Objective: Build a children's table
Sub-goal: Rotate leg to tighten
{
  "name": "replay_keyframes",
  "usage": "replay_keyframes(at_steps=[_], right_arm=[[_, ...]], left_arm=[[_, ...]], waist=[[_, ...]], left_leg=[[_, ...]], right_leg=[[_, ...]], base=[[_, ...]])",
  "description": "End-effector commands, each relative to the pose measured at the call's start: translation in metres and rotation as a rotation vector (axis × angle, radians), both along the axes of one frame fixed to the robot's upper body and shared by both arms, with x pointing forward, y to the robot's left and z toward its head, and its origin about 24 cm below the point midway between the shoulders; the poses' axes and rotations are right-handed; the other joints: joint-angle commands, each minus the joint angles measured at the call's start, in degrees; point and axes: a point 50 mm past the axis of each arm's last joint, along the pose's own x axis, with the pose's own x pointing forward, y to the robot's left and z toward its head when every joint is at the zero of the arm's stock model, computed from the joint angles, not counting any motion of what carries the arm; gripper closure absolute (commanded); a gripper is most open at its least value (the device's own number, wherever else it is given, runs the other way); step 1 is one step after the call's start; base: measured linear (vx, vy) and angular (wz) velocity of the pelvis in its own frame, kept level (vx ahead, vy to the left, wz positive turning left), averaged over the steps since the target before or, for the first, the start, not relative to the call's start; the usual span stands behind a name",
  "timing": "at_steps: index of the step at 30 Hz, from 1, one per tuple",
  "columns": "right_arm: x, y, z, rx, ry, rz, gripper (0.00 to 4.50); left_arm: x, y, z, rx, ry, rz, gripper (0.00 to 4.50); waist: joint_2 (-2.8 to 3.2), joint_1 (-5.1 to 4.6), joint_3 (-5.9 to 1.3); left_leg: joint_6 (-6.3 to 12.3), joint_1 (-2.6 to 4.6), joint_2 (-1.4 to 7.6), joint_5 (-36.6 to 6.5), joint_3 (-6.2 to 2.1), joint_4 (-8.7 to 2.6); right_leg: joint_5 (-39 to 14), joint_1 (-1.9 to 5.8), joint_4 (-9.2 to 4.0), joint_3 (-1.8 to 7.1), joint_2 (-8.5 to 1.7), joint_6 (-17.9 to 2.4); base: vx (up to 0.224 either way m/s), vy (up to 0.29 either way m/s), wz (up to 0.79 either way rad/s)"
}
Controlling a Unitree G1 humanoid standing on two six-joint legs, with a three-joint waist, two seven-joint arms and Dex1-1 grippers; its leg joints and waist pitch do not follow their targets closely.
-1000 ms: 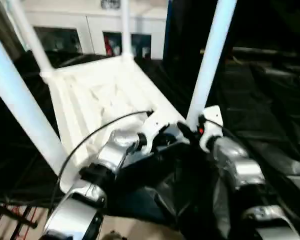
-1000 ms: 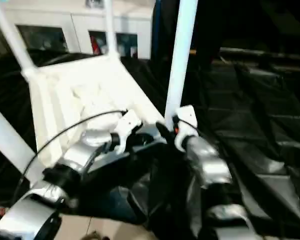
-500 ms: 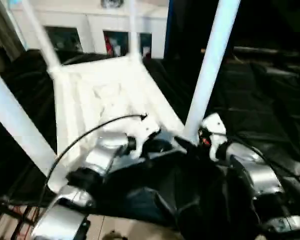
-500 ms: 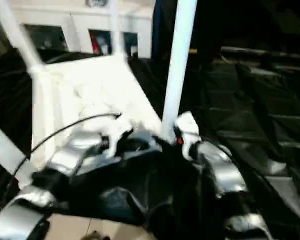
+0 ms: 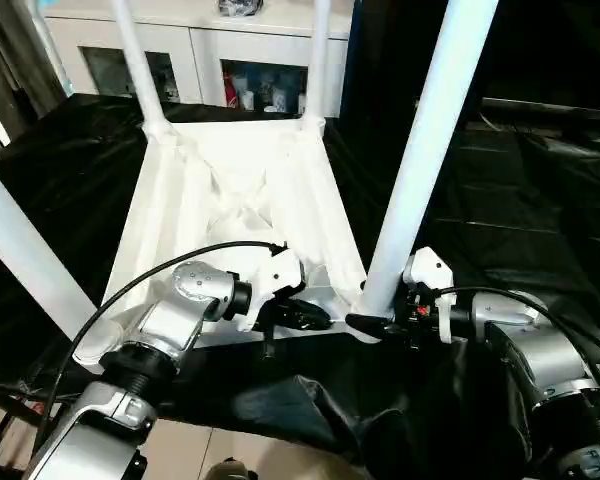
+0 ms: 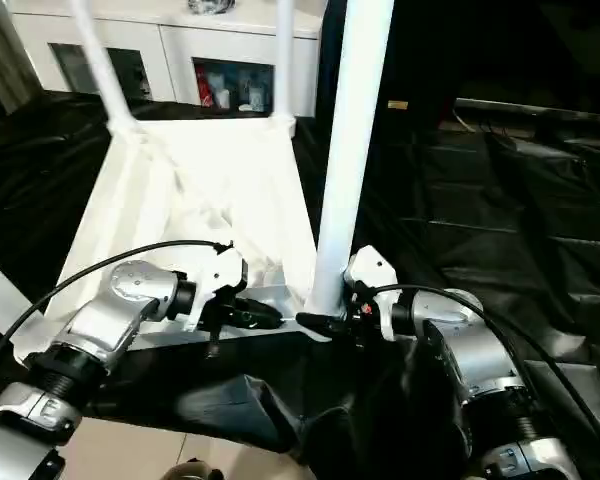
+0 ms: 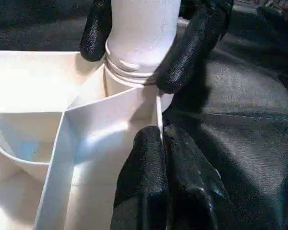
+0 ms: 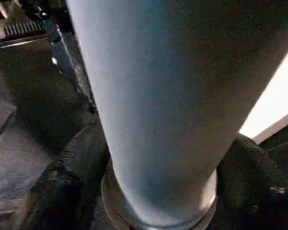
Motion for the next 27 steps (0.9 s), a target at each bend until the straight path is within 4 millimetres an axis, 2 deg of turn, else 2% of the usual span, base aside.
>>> replay_keyframes(at_steps=[1,2,6,9,12,14,16,17,18,19,22,27], right_arm=[[-0.002,0.006,0.005,0.029,-0.006,0.029,1.45],[-0.003,0.007,0.004,0.035,-0.001,0.034,1.65],[-0.006,0.010,0.004,0.046,0.013,0.047,1.79],[-0.001,0.016,0.000,0.066,-0.007,-0.031,1.85],[0.007,0.021,-0.007,0.058,-0.008,-0.150,1.87],[0.015,0.029,-0.020,0.037,0.043,-0.318,1.87],[0.021,0.038,-0.029,0.024,0.082,-0.465,1.87],[0.023,0.041,-0.030,0.026,0.091,-0.505,1.87],[0.024,0.046,-0.032,0.031,0.096,-0.536,1.87],[0.025,0.059,-0.033,0.036,0.093,-0.571,1.87],[0.026,0.072,-0.032,-0.002,0.035,-0.542,1.87],[0.032,0.070,-0.026,0.040,0.014,-0.571,1.87]], left_arm=[[-0.003,-0.013,0.010,-0.031,-0.025,-0.084,4.50],[-0.004,-0.013,0.010,-0.031,-0.024,-0.085,4.50],[-0.004,-0.014,0.010,-0.034,-0.023,-0.081,4.50],[0.001,-0.022,0.011,-0.049,-0.035,-0.026,4.50],[0.008,-0.031,0.011,-0.060,-0.053,0.038,4.50],[0.017,-0.043,0.012,-0.065,-0.079,0.123,4.50],[0.022,-0.054,0.015,-0.072,-0.095,0.169,4.50],[0.024,-0.058,0.016,-0.076,-0.100,0.184,4.50],[0.025,-0.062,0.017,-0.080,-0.103,0.200,4.50],[0.029,-0.070,0.019,-0.084,-0.119,0.243,4.50],[0.032,-0.079,0.021,-0.083,-0.138,0.264,4.50],[0.030,-0.084,0.020,-0.080,-0.146,0.232,4.50]], waist=[[-0.39,-0.19,-3.74],[-0.52,-0.23,-3.75],[-0.49,-0.15,-3.86],[-0.48,-0.22,-3.80],[-0.50,-0.56,-3.60],[-0.46,-1.11,-3.35],[-0.41,-1.81,-3.29],[-0.41,-1.81,-3.29],[-0.43,-2.34,-3.30],[-0.42,-2.58,-3.35],[-0.30,-2.65,-3.46],[-0.24,-2.61,-3.67]], left_leg=[[2.23,0.59,2.74,-13.96,-0.85,-4.25],[2.24,0.54,2.75,-13.89,-0.84,-4.25],[2.43,0.51,2.72,-12.72,-0.82,-4.15],[2.37,0.51,2.67,-13.05,-0.77,-4.13],[1.14,0.56,2.45,-14.95,-0.91,-4.30],[0.26,0.79,2.23,-16.92,-1.00,-4.49],[-0.97,0.85,2.02,-18.41,-1.43,-4.67],[-0.97,0.85,2.02,-18.41,-1.43,-4.67],[-1.01,0.87,1.94,-18.88,-1.43,-4.59],[-0.83,0.80,1.86,-18.75,-1.41,-4.56],[-0.26,0.82,2.01,-17.82,-1.35,-4.61],[0.57,0.62,2.19,-16.51,-1.16,-4.61]], right_leg=[[-18.22,2.96,-4.81,2.82,-4.45,-10.24],[-18.13,2.98,-4.78,2.81,-4.45,-10.17],[-16.27,3.00,-4.55,2.80,-4.35,-10.44],[-16.59,2.92,-4.64,2.78,-4.40,-10.63],[-21.26,2.82,-5.19,2.68,-4.51,-9.36],[-25.57,2.54,-5.81,2.57,-4.36,-7.77],[-29.79,2.64,-6.19,2.31,-4.61,-6.19],[-29.79,2.64,-6.19,2.31,-4.61,-6.19],[-31.16,2.45,-6.57,2.33,-4.67,-5.20],[-31.16,2.42,-6.61,2.36,-4.57,-4.83],[-28.17,2.40,-6.46,2.53,-4.54,-5.52],[-21.06,2.77,-5.69,2.73,-4.37,-7.91]], base=[[0.000,0.000,0.00],[0.000,0.000,0.00],[0.000,0.000,0.00],[0.000,0.000,0.00],[0.000,0.000,0.00],[0.000,0.000,0.00],[0.000,0.000,0.00],[0.000,0.000,0.00],[0.000,0.000,0.00],[0.000,0.000,0.00],[0.000,0.000,0.00],[0.000,0.000,0.00]])
